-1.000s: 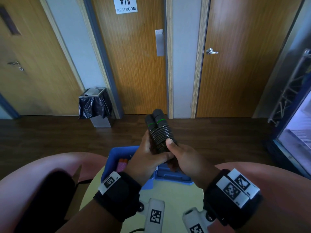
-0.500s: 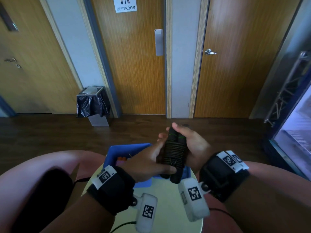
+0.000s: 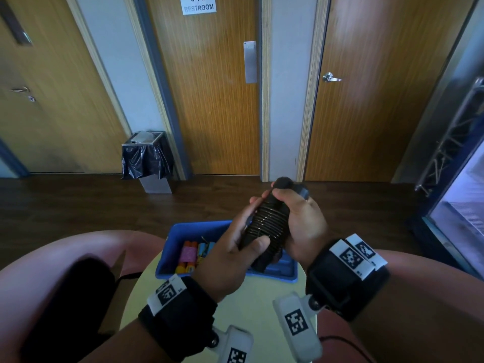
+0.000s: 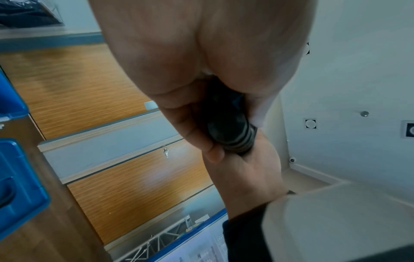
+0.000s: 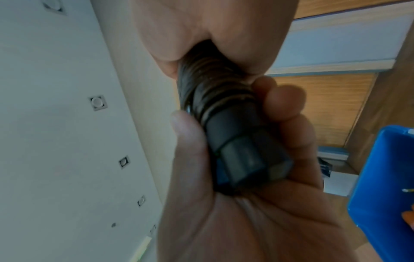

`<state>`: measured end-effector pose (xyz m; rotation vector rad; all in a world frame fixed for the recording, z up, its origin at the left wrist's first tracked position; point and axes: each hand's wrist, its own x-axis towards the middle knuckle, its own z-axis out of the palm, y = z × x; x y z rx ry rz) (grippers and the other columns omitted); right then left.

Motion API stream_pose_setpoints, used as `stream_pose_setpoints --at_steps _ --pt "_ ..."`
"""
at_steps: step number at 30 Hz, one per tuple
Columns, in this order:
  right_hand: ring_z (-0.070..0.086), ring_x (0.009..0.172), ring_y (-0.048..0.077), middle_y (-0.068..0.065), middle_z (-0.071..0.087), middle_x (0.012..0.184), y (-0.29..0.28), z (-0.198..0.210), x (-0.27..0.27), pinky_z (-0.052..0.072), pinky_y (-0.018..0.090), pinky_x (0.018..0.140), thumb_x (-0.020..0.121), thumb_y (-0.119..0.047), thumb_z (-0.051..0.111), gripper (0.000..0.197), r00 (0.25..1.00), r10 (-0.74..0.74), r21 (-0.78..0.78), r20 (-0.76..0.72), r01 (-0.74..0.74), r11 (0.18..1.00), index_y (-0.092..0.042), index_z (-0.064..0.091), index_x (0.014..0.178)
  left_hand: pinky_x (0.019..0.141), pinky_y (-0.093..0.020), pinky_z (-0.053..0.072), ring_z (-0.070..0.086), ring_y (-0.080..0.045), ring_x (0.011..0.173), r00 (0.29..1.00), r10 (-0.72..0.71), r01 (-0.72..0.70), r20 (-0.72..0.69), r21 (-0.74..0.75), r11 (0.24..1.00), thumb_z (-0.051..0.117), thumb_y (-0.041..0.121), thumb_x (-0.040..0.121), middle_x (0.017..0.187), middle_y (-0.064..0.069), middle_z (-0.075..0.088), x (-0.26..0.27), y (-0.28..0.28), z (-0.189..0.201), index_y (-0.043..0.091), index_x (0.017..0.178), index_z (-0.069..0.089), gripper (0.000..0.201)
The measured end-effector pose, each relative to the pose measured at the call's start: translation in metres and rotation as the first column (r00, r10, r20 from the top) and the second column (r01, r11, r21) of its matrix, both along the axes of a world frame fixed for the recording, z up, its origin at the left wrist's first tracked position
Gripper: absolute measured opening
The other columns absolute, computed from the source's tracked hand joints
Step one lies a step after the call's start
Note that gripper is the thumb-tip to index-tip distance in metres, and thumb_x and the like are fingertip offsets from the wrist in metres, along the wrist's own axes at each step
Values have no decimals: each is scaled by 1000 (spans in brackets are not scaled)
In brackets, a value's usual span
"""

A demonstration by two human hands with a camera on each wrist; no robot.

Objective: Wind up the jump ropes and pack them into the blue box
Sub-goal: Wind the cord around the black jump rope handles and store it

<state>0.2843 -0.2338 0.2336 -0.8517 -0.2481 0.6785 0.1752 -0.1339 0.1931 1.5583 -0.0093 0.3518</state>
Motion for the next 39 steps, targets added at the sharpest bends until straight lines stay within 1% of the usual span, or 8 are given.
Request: stream_pose_setpoints --at_steps 3,7,12,17,20,28,35,39 --pt "68 84 35 14 70 74 1 -6 0 53 58 89 96 -4 50 25 997 -58 -53 42 60 997 -6 65 76 84 -37 56 64 -22 116 999 43 -43 -14 -42 998 59 17 92 137 11 60 1 -1 -4 42 140 43 56" --pt "66 84 35 15 69 83 -2 -17 4 55 54 84 94 -10 55 13 986 -115 -149 118 132 980 -1 65 91 75 -43 59 71 -26 88 995 38 -44 -93 -66 997 64 19 89 115 -6 71 2 0 -4 37 138 45 56" --pt "70 95 35 16 66 85 -4 -19 4 55 53 90 97 -4 53 11 996 -83 -33 32 84 996 -3 62 91 90 -47 54 69 -33 94 969 -119 65 -217 -243 968 65 6 81 109 -21 70 6 12 -4 16 139 39 64" --pt "69 97 38 17 64 85 2 -22 3 51 54 97 96 -3 52 8 996 -89 -3 -13 89 996 -1 59 95 84 -34 55 67 -27 96 944 -195 131 -265 -240 962 67 15 84 101 -13 71 3 19 -8 -7 126 53 49" --pt "69 97 39 18 65 84 6 -24 0 54 54 94 97 -3 51 8 996 -88 -20 -16 87 996 1 59 95 80 -34 55 68 -25 92 949 -157 108 -274 -187 976 71 30 80 98 -11 72 2 21 -11 2 114 63 45" --pt "69 86 38 16 67 79 28 -40 -12 52 59 89 97 -3 53 7 997 -47 -101 63 53 993 -1 59 95 63 -23 52 66 -31 77 968 33 -75 -248 -162 984 62 26 87 82 -11 67 -20 20 -29 2 97 66 26" --pt "68 81 39 20 66 83 71 -60 -26 54 59 81 96 1 54 5 995 -9 -198 103 29 980 -3 56 97 64 -27 54 71 -29 79 918 80 -151 -389 -153 977 64 31 87 83 -11 70 -41 57 -49 -6 106 64 42" --pt "70 91 35 19 70 98 106 -88 -20 57 53 86 87 -22 71 22 989 59 -405 139 3 914 -15 62 106 66 -25 54 71 -22 81 879 104 -179 -466 -120 976 59 17 98 87 -6 71 -46 95 -67 5 105 65 15"
